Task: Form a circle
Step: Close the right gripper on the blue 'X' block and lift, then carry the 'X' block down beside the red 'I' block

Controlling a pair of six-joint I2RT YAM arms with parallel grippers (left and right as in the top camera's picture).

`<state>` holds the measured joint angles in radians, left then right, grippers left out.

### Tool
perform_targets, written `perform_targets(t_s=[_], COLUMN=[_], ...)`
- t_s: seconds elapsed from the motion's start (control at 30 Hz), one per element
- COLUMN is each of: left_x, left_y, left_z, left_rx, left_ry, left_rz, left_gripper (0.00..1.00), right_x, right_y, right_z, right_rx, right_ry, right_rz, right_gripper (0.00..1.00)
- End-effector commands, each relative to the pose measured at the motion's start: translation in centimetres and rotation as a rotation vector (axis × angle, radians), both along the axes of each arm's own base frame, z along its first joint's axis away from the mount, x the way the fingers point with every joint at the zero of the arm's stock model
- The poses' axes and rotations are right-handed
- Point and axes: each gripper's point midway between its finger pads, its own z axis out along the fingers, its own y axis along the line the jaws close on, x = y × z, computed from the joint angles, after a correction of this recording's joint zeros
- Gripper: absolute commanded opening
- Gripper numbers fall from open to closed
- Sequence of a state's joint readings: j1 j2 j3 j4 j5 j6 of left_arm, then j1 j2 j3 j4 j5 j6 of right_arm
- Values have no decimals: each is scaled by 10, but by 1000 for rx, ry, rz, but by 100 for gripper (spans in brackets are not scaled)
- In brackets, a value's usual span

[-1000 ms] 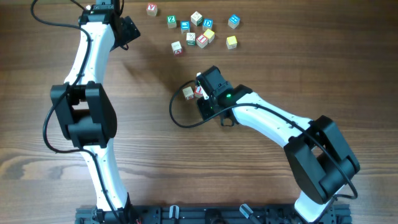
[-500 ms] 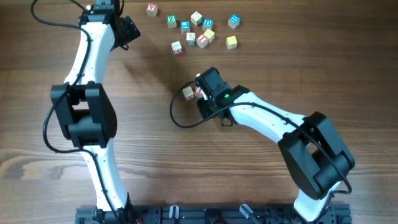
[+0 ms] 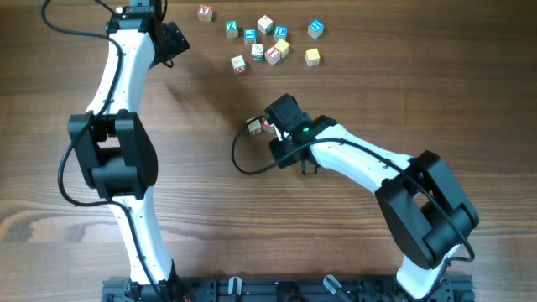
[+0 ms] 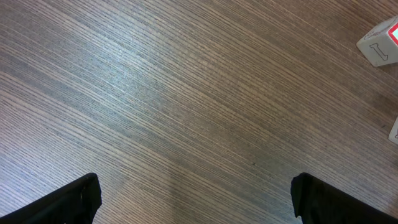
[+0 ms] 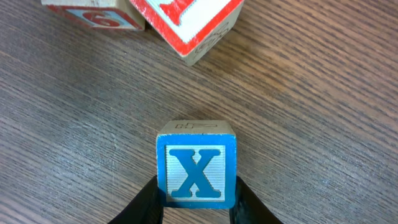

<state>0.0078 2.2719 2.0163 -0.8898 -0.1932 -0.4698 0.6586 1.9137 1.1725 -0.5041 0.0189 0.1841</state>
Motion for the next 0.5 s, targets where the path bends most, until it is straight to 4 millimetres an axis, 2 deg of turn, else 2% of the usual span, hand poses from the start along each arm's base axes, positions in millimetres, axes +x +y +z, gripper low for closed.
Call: perform_targets(t_s=[0.0,0.47], left_x=[4,4], left_y=[3,3], left_z=[7,7], left_rx=[-2,-2], left_ry=[-23,-23], left_rz=[15,15], left_gripper=[100,100], right_x=[-1,13], right_y=[4,6], right_z=[-8,-3], right_rx=[12,11], right_ry=[11,-59], right_rz=[8,19], right_gripper=[27,27])
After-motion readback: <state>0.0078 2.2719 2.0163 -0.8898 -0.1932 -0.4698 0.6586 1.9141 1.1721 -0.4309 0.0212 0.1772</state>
